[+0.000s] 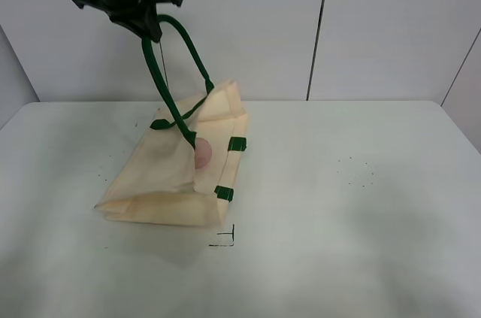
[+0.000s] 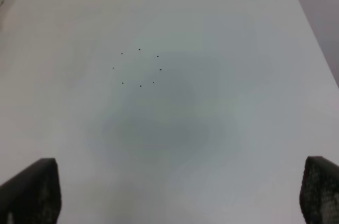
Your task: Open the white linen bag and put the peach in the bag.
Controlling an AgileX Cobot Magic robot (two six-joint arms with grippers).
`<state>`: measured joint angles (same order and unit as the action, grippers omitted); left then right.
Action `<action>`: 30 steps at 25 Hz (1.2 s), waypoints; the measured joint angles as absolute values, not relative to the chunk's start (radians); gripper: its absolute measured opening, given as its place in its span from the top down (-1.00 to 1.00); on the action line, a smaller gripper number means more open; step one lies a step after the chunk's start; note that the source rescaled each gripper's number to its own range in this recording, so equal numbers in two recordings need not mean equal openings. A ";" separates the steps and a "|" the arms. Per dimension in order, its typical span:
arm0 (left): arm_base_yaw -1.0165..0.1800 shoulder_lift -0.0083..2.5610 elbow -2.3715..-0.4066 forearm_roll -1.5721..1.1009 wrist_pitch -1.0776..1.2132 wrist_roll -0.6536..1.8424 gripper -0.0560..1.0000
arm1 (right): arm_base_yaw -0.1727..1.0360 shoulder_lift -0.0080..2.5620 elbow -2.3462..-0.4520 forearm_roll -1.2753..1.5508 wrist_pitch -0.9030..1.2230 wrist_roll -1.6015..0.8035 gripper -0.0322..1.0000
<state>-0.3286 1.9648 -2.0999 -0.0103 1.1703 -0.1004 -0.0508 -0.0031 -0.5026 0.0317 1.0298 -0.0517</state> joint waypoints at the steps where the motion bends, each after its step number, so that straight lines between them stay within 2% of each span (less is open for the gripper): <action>1: -0.329 1.994 -2.095 -0.010 1.170 -0.100 0.89 | -0.051 -0.003 -0.503 0.032 1.030 -0.052 -1.00; 11: -0.329 2.207 -2.087 -0.008 1.164 -0.101 0.85 | -0.051 -0.003 -0.503 0.032 1.030 -0.052 -1.00; 12: -0.329 2.213 -2.086 -0.006 1.164 -0.101 0.76 | -0.051 -0.003 -0.503 0.032 1.030 -0.052 -1.00; 13: -0.329 2.214 -2.083 0.000 1.164 -0.101 0.57 | -0.051 -0.003 -0.503 0.032 1.030 -0.052 -1.00; 17: -0.329 2.214 -2.082 0.013 1.164 -0.102 -0.56 | -0.051 -0.003 -0.503 0.032 1.030 -0.052 -1.00; 18: -0.329 2.214 -2.082 0.025 1.164 -0.102 -0.74 | -0.051 -0.003 -0.503 0.032 1.030 -0.052 -1.00; 20: -0.329 2.214 -2.082 0.051 1.164 -0.102 -0.90 | -0.051 -0.003 -0.503 0.031 1.030 -0.052 -1.00; 22: -0.329 2.214 -2.082 0.081 1.164 -0.102 -0.97 | -0.051 -0.003 -0.503 0.031 1.030 -0.052 -1.00; 27: -0.308 2.214 -2.082 0.096 1.164 -0.091 -1.00 | -0.051 -0.003 -0.503 0.031 1.030 -0.052 -1.00; 30: -0.256 2.214 -2.082 0.096 1.164 -0.074 -1.00 | -0.051 -0.003 -0.503 0.031 1.030 -0.052 -1.00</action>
<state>-0.2557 2.2138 -2.0821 0.0961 1.1637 -0.0742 -0.0508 -0.0031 -0.5026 0.0312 1.0298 -0.0517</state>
